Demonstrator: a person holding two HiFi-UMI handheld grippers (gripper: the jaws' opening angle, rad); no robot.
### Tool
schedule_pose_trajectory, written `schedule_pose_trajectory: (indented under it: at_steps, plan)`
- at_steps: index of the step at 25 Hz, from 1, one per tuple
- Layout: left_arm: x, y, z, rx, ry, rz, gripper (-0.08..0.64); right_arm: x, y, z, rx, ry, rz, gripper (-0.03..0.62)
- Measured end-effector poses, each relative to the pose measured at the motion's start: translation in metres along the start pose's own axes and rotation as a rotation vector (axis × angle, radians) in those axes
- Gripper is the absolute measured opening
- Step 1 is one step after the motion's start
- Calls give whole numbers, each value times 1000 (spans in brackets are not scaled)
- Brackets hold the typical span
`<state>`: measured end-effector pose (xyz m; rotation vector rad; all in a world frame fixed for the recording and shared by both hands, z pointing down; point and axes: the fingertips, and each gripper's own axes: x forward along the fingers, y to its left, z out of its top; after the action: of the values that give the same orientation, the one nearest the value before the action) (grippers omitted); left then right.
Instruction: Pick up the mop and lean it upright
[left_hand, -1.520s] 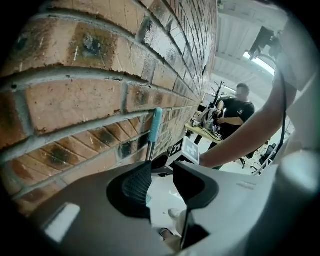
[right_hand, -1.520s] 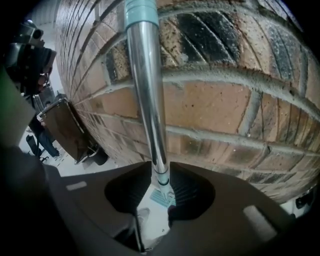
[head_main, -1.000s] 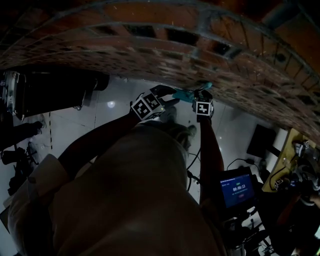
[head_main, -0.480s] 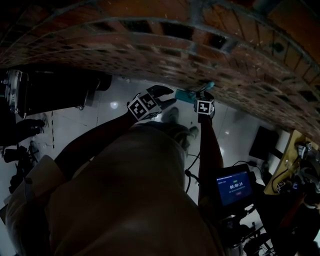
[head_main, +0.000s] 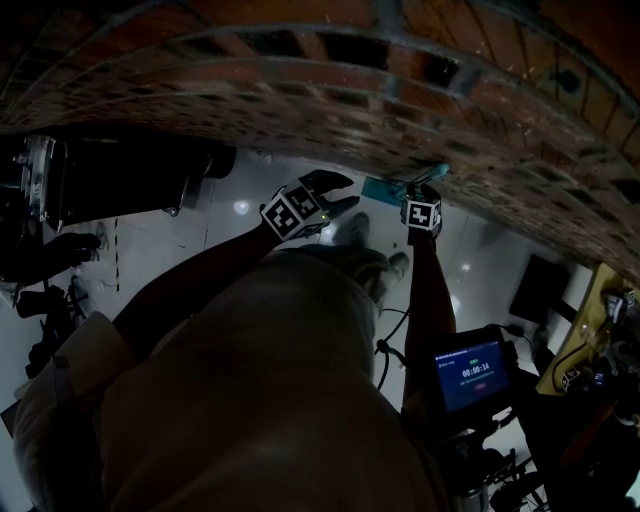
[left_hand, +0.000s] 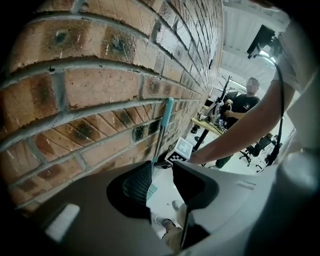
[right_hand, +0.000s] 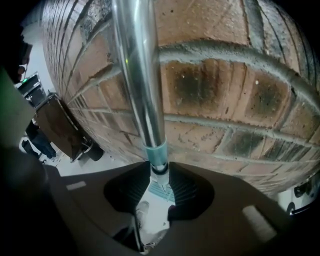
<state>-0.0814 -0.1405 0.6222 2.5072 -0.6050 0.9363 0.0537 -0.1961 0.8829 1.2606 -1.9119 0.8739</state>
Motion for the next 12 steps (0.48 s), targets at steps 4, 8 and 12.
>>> schedule_pose_trajectory:
  at_steps: [4,8,12]
  plan:
    - [0,2,0,-3,2,9,153,5,2,3,-8,-4,9,121]
    - [-1,4,2,-8,-3,18,153,8,3,4,-12,-3,6,121]
    - [-2,4,0,-13,-5,17,153,7,5,4,-24,-11,1,113]
